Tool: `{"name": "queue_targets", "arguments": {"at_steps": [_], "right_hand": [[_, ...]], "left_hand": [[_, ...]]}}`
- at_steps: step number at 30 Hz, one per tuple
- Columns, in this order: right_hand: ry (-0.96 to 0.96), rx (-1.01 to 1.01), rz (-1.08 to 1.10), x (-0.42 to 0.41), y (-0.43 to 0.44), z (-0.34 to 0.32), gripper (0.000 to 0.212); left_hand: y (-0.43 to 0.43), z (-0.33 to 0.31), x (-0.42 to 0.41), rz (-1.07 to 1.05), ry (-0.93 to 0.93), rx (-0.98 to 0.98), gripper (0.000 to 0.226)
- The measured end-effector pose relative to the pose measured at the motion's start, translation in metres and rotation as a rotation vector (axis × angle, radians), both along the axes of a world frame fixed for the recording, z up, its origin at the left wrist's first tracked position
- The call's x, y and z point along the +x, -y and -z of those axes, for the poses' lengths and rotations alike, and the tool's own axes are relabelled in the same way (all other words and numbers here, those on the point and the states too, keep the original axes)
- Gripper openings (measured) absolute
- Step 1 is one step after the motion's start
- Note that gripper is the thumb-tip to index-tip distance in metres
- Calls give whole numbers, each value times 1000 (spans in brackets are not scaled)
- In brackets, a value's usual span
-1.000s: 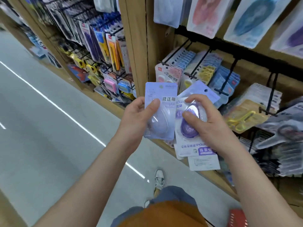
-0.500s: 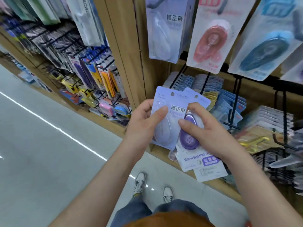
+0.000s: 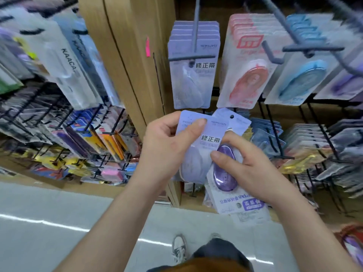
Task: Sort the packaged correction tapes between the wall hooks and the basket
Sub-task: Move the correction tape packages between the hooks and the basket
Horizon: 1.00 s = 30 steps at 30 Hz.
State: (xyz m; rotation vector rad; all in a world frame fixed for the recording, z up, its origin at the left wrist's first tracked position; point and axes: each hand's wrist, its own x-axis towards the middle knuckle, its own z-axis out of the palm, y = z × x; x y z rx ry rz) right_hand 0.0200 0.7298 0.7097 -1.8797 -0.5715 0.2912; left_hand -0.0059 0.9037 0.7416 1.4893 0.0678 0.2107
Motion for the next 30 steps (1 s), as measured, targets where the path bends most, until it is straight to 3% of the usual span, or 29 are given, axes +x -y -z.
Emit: {"name": "queue_targets", "arguments": {"at_steps": [3, 7, 14, 19, 25, 30], "right_hand": [[-27, 75, 15, -7, -3, -6, 3], [-100, 88, -13, -9, 3, -13, 5], [-207, 43, -44, -20, 15, -11, 8], [-169, 51, 74, -22, 19, -20, 17], [-109, 59, 145, -13, 3, -31, 29], [-113, 58, 171, -13, 9, -28, 30]], "left_hand": [[-10, -17, 1, -71, 134, -13, 6], [-14, -37, 8, -150, 278, -58, 11], [-2, -38, 27, -191, 371, -11, 8], [-4, -39, 30, -123, 368, -21, 12], [-2, -41, 44, -216, 251, 202, 12], [-12, -25, 16, -32, 179, 185, 47]]}}
